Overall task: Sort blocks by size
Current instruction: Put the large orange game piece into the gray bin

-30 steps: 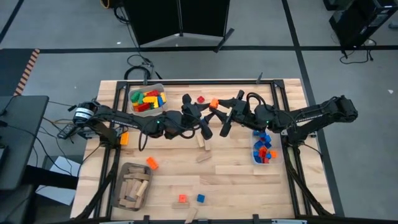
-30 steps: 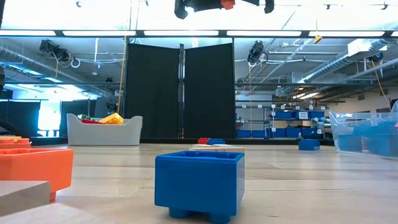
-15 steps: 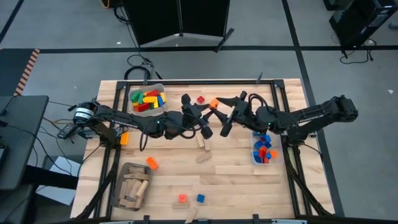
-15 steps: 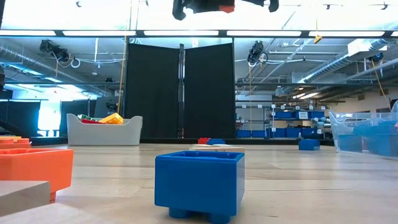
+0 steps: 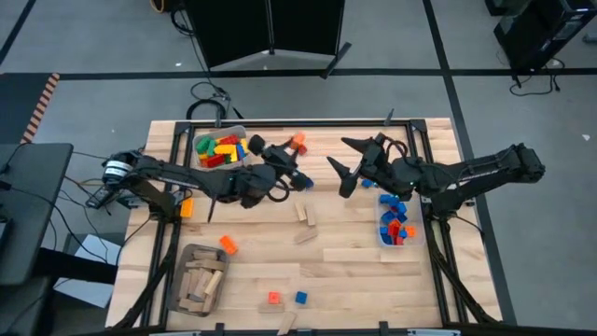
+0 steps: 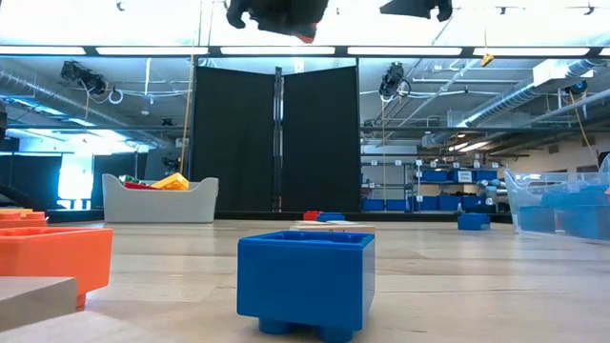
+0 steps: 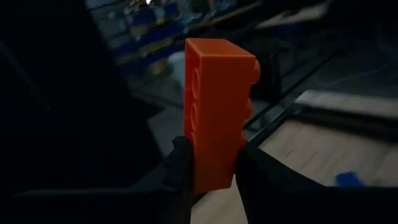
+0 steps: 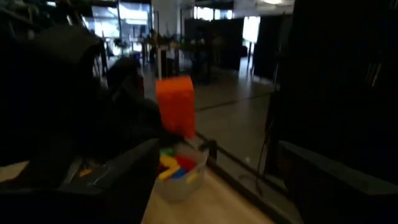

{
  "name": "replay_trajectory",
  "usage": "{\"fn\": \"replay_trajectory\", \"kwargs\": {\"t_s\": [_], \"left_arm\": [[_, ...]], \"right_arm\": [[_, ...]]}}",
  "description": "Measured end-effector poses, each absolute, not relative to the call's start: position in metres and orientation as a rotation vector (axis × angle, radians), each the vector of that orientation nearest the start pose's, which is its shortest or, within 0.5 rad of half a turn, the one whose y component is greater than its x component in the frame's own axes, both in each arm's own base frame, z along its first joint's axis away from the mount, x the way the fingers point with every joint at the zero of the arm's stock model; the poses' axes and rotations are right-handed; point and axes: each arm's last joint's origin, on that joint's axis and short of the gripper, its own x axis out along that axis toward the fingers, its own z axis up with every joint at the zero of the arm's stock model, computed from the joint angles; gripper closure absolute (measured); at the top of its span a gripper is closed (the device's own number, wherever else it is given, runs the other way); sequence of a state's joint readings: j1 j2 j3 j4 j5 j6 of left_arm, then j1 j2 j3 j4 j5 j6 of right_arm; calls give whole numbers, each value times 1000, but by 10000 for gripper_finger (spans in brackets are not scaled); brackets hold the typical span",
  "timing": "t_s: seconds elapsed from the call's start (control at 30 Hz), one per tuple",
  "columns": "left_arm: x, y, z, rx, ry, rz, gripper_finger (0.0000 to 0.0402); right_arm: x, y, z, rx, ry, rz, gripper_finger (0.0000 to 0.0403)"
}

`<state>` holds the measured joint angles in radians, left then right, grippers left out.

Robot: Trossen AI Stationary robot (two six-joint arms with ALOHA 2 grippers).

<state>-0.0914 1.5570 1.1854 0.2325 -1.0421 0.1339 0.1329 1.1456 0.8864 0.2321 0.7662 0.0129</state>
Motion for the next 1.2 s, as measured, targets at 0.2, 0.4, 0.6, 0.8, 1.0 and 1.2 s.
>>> {"fn": "replay_trajectory", "kwargs": {"t_s": [0.2, 0.4, 0.6, 0.8, 1.0, 1.2], "left_arm": [[317, 15, 317, 33, 318, 1018, 302], [275, 57, 296, -278, 657, 1034, 302], [242, 95, 281, -429, 975, 1089, 302], [225, 137, 272, -607, 1060, 1087, 302], [212, 164, 265, -602, 1125, 1120, 289], [205, 174, 263, -613, 1132, 1146, 265]], "right_arm": [[245, 12, 324, 89, 130, -647, 75], [246, 13, 315, 157, 184, -626, 94], [249, 15, 312, 164, 206, -576, 108], [250, 16, 311, 171, 215, -536, 119], [250, 21, 311, 175, 232, -478, 126], [250, 23, 310, 172, 237, -470, 128]]}}
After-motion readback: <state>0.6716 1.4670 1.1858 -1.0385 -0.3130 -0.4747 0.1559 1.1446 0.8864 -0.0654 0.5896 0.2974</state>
